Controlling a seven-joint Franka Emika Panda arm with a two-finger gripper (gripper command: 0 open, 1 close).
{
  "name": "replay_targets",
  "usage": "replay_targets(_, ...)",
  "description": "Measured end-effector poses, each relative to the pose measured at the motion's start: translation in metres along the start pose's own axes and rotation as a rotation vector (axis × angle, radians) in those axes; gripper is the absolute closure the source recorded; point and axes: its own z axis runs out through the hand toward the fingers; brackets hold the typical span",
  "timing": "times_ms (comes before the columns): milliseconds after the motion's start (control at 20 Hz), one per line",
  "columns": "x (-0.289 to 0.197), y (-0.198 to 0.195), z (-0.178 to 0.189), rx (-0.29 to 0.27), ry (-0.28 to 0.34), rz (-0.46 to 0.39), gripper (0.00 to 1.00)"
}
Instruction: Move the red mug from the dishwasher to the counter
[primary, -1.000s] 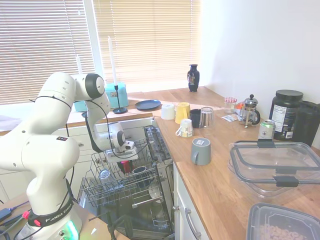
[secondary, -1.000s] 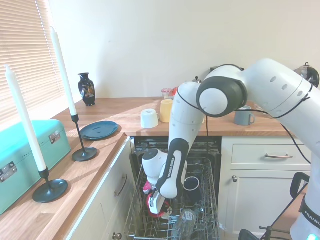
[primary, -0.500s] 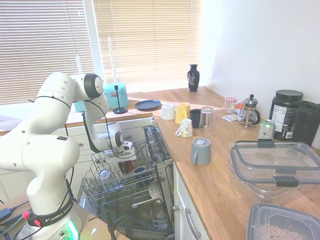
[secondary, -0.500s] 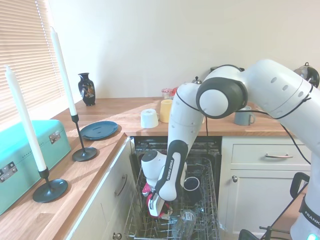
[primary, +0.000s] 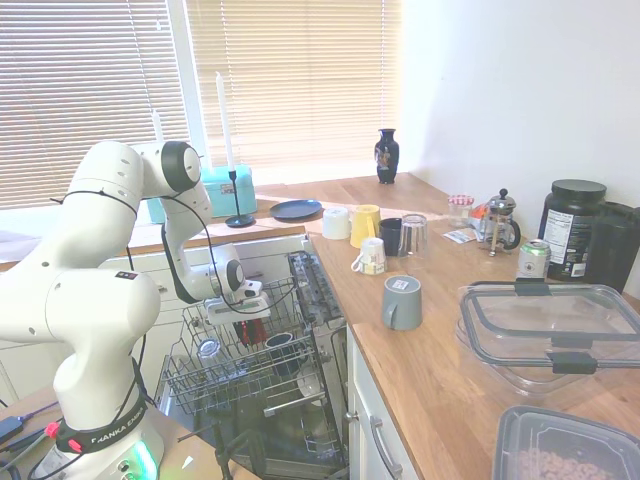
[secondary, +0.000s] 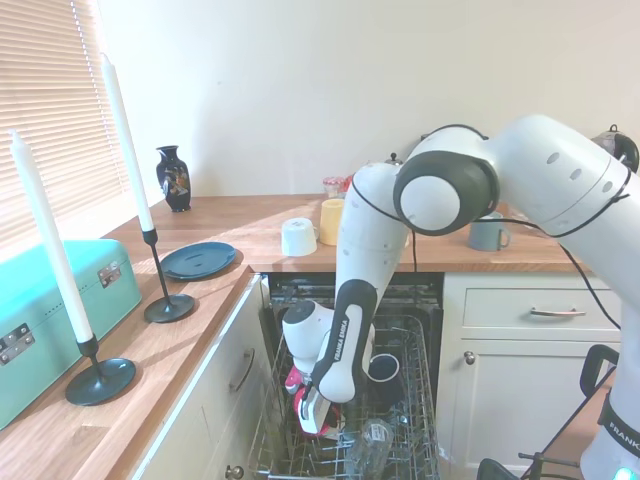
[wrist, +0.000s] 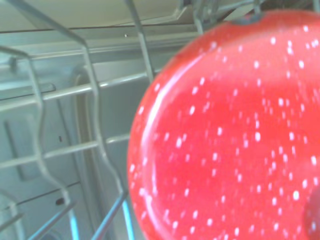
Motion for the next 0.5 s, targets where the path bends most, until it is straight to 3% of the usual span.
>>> replay_targets(250, 0.0, 0.016, -0.067, 0.029, 0.038, 0.018, 1.0)
replay_targets(500, 0.012, 0.05, -0.141, 0.072, 0.067, 0.092, 1.0)
